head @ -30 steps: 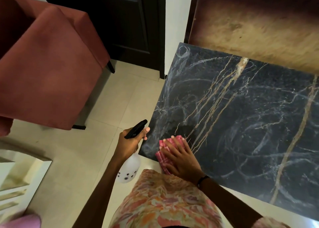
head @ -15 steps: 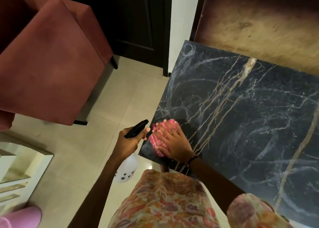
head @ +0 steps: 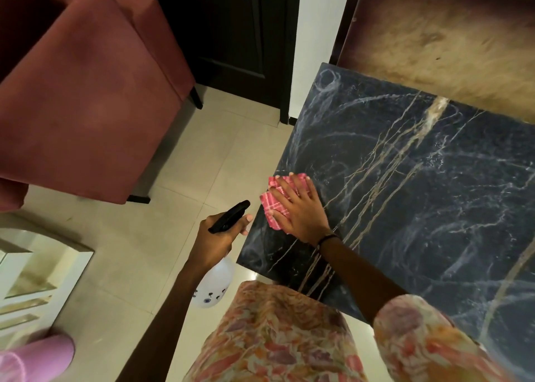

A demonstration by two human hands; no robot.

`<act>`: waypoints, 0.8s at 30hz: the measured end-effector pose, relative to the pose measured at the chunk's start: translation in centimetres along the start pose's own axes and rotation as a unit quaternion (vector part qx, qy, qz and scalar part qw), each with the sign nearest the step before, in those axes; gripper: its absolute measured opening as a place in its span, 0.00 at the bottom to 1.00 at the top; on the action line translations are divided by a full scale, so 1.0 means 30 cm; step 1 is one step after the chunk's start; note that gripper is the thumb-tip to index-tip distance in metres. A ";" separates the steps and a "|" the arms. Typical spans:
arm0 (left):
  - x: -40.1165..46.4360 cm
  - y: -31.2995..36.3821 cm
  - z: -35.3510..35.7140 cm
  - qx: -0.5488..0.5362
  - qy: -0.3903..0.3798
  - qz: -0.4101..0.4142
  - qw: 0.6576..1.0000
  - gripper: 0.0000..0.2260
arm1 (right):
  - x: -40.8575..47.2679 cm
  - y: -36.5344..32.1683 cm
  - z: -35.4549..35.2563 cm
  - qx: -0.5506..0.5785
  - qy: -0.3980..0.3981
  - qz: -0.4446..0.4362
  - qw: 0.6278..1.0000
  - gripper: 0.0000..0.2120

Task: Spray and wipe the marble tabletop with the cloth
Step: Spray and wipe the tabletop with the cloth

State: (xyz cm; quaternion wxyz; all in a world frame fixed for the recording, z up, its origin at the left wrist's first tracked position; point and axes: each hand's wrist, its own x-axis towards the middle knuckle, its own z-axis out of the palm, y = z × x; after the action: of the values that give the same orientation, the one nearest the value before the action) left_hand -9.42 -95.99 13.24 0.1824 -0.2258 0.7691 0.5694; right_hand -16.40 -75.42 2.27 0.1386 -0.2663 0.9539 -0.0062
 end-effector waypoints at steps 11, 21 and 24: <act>0.043 0.025 0.010 0.012 -0.016 -0.001 1.000 0.11 | -0.183 0.053 0.076 0.001 0.030 -0.155 0.987 0.29; 0.075 0.021 0.023 0.019 -0.009 -0.014 1.000 0.17 | 0.110 -0.009 -0.022 0.007 0.032 0.037 0.999 0.30; 0.091 0.031 0.030 0.016 -0.018 -0.014 1.000 0.16 | 0.006 -0.072 0.019 0.018 0.024 -0.067 0.997 0.28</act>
State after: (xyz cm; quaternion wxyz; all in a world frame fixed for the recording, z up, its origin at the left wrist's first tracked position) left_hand -12.20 -95.27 12.26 0.2077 -0.2239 0.7714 0.5583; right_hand -15.30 -77.32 1.86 0.1195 -0.3273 0.9365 -0.0391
